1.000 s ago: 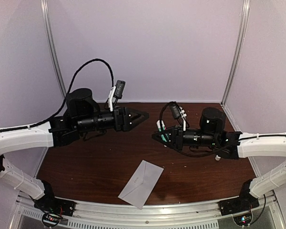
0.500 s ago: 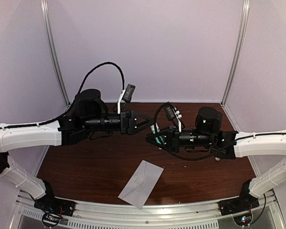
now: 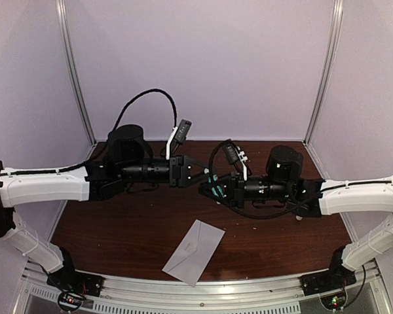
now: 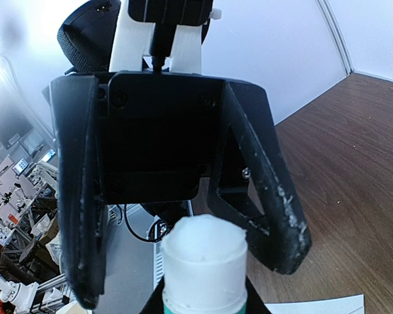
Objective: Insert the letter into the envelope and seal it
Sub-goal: Screw the solid glue.
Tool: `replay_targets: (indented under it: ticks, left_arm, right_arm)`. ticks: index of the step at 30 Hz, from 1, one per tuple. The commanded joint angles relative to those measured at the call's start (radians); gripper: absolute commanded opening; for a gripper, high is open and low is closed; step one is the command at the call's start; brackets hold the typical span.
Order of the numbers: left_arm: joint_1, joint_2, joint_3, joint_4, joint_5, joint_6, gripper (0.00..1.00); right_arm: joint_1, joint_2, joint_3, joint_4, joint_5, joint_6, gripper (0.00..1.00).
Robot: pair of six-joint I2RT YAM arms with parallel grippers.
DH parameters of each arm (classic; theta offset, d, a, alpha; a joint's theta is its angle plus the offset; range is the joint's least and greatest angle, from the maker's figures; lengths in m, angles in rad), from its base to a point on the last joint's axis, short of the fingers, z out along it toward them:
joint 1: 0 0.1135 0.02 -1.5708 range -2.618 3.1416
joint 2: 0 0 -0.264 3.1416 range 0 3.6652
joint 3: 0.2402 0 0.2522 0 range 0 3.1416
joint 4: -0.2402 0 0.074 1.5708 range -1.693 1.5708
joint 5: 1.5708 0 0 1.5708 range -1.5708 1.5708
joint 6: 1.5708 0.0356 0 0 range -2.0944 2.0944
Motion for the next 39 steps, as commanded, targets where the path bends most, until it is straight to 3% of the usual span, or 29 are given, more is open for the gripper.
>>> replay_targets:
  ticks: [1, 21, 35, 39]
  left_arm:
    - [-0.005, 0.016, 0.011, 0.051, 0.016, -0.003, 0.49]
    - [-0.016, 0.032, 0.005, 0.087, 0.046, -0.036, 0.08]
    - [0.000, -0.012, 0.021, 0.052, -0.044, -0.031, 0.04]
    - [0.016, -0.019, 0.018, 0.038, -0.047, -0.024, 0.04]
  right_arm:
    - [0.006, -0.002, 0.018, 0.031, -0.002, -0.003, 0.00]
    - [0.006, -0.008, 0.004, 0.005, 0.080, -0.005, 0.03]
    - [0.001, -0.088, -0.054, -0.038, 0.044, 0.002, 0.51]
    - [-0.005, -0.131, -0.081, -0.036, 0.032, 0.013, 0.57]
